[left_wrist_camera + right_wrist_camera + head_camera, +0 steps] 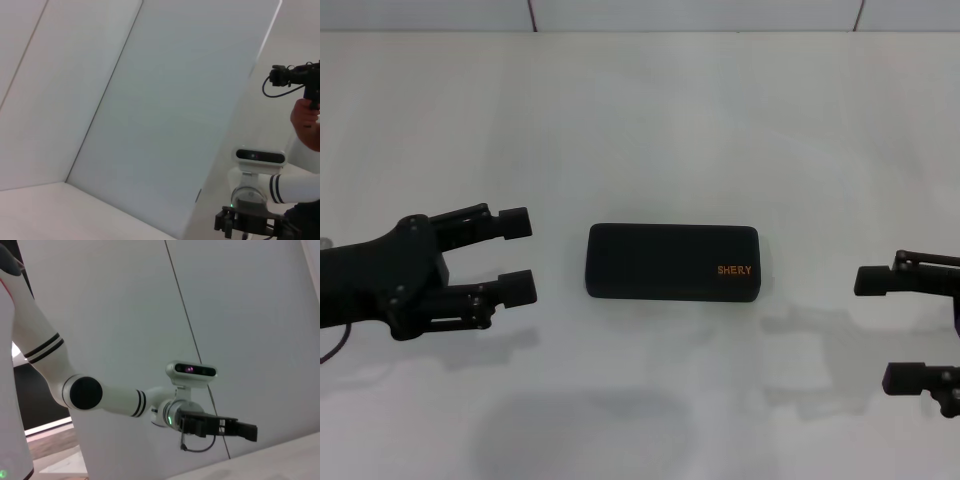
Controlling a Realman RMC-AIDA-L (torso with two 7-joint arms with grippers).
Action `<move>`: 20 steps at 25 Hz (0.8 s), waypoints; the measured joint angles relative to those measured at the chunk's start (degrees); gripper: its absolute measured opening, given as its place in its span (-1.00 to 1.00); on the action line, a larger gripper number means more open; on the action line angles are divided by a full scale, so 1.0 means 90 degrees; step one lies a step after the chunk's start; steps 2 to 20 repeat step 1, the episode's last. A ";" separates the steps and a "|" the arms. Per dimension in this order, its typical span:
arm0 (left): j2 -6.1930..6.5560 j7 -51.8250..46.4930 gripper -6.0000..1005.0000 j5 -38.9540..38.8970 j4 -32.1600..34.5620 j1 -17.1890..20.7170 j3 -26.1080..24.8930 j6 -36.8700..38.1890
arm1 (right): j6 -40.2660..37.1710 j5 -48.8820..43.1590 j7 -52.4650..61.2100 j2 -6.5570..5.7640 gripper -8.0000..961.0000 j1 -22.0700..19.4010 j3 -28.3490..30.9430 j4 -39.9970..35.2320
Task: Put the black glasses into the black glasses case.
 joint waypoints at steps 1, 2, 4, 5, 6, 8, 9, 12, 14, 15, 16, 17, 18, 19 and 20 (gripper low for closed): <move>-0.0013 -0.0001 0.75 -0.0001 0.0008 -0.0001 0.0000 0.0003 | -0.0002 0.0014 -0.0010 0.0008 0.83 0.0000 0.0000 0.0000; -0.0013 -0.0001 0.75 -0.0001 0.0008 -0.0001 0.0000 0.0003 | -0.0002 0.0014 -0.0010 0.0008 0.83 0.0000 0.0000 0.0000; -0.0013 -0.0001 0.75 -0.0001 0.0008 -0.0001 0.0000 0.0003 | -0.0002 0.0014 -0.0010 0.0008 0.83 0.0000 0.0000 0.0000; -0.0013 -0.0001 0.75 -0.0001 0.0008 -0.0001 0.0000 0.0003 | -0.0002 0.0014 -0.0010 0.0008 0.83 0.0000 0.0000 0.0000; -0.0013 -0.0001 0.75 -0.0001 0.0008 -0.0001 0.0000 0.0003 | -0.0002 0.0014 -0.0010 0.0008 0.83 0.0000 0.0000 0.0000; -0.0013 -0.0001 0.75 -0.0001 0.0008 -0.0001 0.0000 0.0003 | -0.0002 0.0014 -0.0010 0.0008 0.83 0.0000 0.0000 0.0000; -0.0013 -0.0001 0.75 -0.0001 0.0008 -0.0001 0.0000 0.0003 | -0.0002 0.0014 -0.0010 0.0008 0.83 0.0000 0.0000 0.0000; -0.0013 -0.0001 0.75 -0.0001 0.0008 -0.0001 0.0000 0.0003 | -0.0002 0.0014 -0.0010 0.0008 0.83 0.0000 0.0000 0.0000; -0.0013 -0.0001 0.75 -0.0001 0.0008 -0.0001 0.0000 0.0003 | -0.0002 0.0014 -0.0010 0.0008 0.83 0.0000 0.0000 0.0000; -0.0013 -0.0001 0.75 -0.0001 0.0008 -0.0001 0.0000 0.0003 | -0.0002 0.0014 -0.0010 0.0008 0.83 0.0000 0.0000 0.0000; -0.0013 -0.0001 0.75 -0.0001 0.0008 -0.0001 0.0000 0.0003 | -0.0002 0.0014 -0.0010 0.0008 0.83 0.0000 0.0000 0.0000; -0.0013 -0.0001 0.75 -0.0001 0.0008 -0.0001 0.0000 0.0003 | -0.0002 0.0014 -0.0010 0.0008 0.83 0.0000 0.0000 0.0000; -0.0013 -0.0001 0.75 -0.0001 0.0008 -0.0001 0.0000 0.0003 | -0.0002 0.0014 -0.0010 0.0008 0.83 0.0000 0.0000 0.0000; -0.0013 -0.0001 0.75 -0.0001 0.0008 -0.0001 0.0000 0.0003 | -0.0002 0.0014 -0.0010 0.0008 0.83 0.0000 0.0000 0.0000; -0.0013 -0.0001 0.75 -0.0001 0.0008 -0.0001 0.0000 0.0003 | -0.0002 0.0014 -0.0010 0.0008 0.83 0.0000 0.0000 0.0000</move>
